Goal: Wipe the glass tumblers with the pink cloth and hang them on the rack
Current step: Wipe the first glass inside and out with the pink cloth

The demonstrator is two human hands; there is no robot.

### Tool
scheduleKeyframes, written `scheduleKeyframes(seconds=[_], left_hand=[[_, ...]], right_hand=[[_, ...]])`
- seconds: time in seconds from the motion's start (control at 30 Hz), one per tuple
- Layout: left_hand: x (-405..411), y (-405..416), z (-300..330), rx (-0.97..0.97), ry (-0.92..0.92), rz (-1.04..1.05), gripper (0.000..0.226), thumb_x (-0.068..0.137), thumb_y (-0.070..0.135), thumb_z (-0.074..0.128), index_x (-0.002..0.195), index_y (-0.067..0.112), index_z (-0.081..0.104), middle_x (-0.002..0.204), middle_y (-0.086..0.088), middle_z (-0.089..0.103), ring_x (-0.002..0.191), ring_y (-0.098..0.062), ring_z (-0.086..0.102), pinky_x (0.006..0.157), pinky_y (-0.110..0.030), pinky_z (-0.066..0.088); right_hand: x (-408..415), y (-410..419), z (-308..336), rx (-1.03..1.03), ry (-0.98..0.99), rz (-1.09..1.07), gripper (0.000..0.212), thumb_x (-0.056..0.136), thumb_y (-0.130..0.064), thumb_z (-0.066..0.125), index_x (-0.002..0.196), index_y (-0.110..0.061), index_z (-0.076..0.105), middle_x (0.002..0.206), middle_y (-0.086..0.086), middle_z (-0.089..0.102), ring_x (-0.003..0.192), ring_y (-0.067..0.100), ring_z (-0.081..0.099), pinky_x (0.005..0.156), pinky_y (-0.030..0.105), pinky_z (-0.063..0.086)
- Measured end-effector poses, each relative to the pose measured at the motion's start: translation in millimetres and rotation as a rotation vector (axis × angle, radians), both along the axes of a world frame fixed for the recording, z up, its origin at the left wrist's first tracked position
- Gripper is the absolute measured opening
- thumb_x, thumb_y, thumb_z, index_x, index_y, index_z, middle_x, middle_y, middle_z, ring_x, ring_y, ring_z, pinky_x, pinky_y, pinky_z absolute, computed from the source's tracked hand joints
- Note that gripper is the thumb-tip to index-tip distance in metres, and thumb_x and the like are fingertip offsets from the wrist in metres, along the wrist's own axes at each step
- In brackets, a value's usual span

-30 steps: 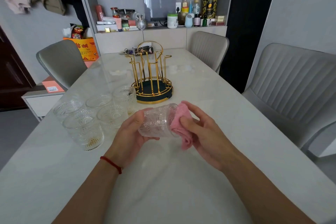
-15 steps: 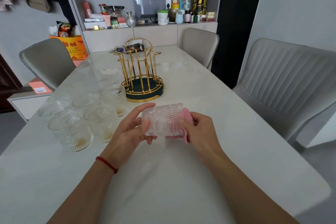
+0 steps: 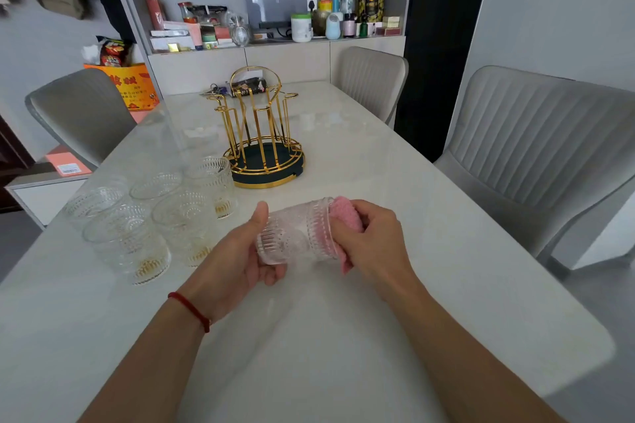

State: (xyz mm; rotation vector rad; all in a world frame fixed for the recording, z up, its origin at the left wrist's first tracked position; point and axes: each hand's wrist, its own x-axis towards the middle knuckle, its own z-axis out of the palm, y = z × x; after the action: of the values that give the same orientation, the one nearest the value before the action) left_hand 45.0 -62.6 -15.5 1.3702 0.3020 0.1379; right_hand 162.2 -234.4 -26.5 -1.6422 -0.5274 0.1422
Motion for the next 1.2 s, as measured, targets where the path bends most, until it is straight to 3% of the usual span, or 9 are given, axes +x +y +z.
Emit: scheduleKeyframes(seconds=[0.07, 0.2, 0.37, 0.47, 0.6, 0.77, 0.9, 1.07, 1.2], left_hand=[[0, -2, -3, -0.075, -0.152, 0.007, 0.050, 0.100, 0.043, 0.056, 0.146, 0.023, 0.052, 0.098, -0.015, 0.064, 0.068, -0.027, 0.056, 0.055, -0.034, 0.046], [3, -3, -4, 0.221, -0.281, 0.071, 0.047, 0.100, 0.041, 0.053, 0.145, 0.030, 0.055, 0.100, -0.010, 0.061, 0.075, -0.021, 0.052, 0.062, -0.034, 0.047], [6, -10, -1, 0.079, -0.198, 0.132, 0.041, 0.100, 0.047, 0.047, 0.124, 0.022, 0.069, 0.083, -0.005, 0.056, 0.065, -0.015, 0.043, 0.052, -0.028, 0.035], [9, -14, 4, 0.029, -0.034, 0.203, 0.048, 0.104, 0.054, 0.042, 0.108, 0.013, 0.066, 0.071, -0.003, 0.055, 0.057, -0.014, 0.039, 0.047, -0.025, 0.028], [11, -20, 3, 0.276, 0.201, 0.285, 0.060, 0.107, 0.061, 0.027, 0.082, 0.012, 0.051, 0.059, -0.005, 0.050, 0.054, -0.017, 0.043, 0.051, -0.025, 0.036], [5, -19, -5, 0.034, -0.160, 0.136, 0.043, 0.105, 0.056, 0.045, 0.138, 0.032, 0.057, 0.102, -0.009, 0.062, 0.075, -0.023, 0.053, 0.058, -0.036, 0.042], [12, -26, -2, 0.307, -0.161, 0.271, 0.046, 0.109, 0.057, 0.028, 0.114, 0.026, 0.063, 0.078, -0.007, 0.051, 0.060, -0.015, 0.040, 0.050, -0.026, 0.035], [9, -22, 6, 0.107, 0.205, 0.242, 0.058, 0.108, 0.056, 0.031, 0.088, 0.011, 0.060, 0.060, -0.015, 0.058, 0.041, -0.016, 0.034, 0.043, -0.017, 0.024], [3, -21, 6, -0.061, -0.049, 0.115, 0.032, 0.102, 0.039, 0.052, 0.130, 0.030, 0.065, 0.080, -0.006, 0.059, 0.055, -0.019, 0.043, 0.048, -0.024, 0.030]], right_hand=[[4, 0, -5, 0.029, 0.093, -0.027, 0.029, 0.095, -0.024, 0.069, 0.091, 0.005, 0.070, 0.066, 0.021, 0.069, 0.047, 0.020, 0.069, 0.045, 0.034, 0.051], [5, -3, -7, 0.050, 0.164, 0.045, 0.024, 0.101, -0.023, 0.062, 0.105, -0.002, 0.071, 0.091, 0.024, 0.077, 0.065, 0.033, 0.078, 0.042, 0.025, 0.044], [4, -7, -3, -0.005, -0.056, -0.038, 0.015, 0.097, -0.021, 0.066, 0.099, -0.010, 0.075, 0.062, 0.010, 0.067, 0.039, 0.018, 0.060, 0.043, 0.032, 0.053], [-1, -8, 0, -0.025, -0.165, -0.045, 0.009, 0.093, -0.020, 0.073, 0.101, -0.016, 0.075, 0.068, 0.003, 0.070, 0.044, 0.018, 0.063, 0.042, 0.032, 0.055], [-6, -8, -1, -0.036, -0.184, -0.015, 0.012, 0.091, -0.021, 0.073, 0.101, -0.014, 0.076, 0.076, 0.007, 0.071, 0.047, 0.021, 0.066, 0.040, 0.032, 0.055], [-6, -3, -2, -0.055, -0.046, -0.133, 0.050, 0.079, -0.056, 0.060, 0.083, -0.008, 0.074, 0.063, 0.012, 0.068, 0.049, 0.021, 0.064, 0.049, 0.038, 0.057], [-6, -9, -1, -0.072, -0.107, -0.134, 0.023, 0.093, -0.033, 0.067, 0.091, -0.011, 0.075, 0.069, 0.011, 0.070, 0.056, 0.027, 0.067, 0.049, 0.037, 0.058], [-15, -13, 5, -0.004, -0.211, -0.054, 0.002, 0.090, -0.013, 0.074, 0.092, -0.013, 0.074, 0.072, 0.004, 0.069, 0.053, 0.026, 0.063, 0.045, 0.028, 0.055], [-7, -9, 0, -0.050, -0.145, -0.163, 0.030, 0.091, -0.029, 0.068, 0.074, -0.004, 0.067, 0.046, 0.000, 0.054, 0.037, 0.014, 0.053, 0.047, 0.032, 0.052]])
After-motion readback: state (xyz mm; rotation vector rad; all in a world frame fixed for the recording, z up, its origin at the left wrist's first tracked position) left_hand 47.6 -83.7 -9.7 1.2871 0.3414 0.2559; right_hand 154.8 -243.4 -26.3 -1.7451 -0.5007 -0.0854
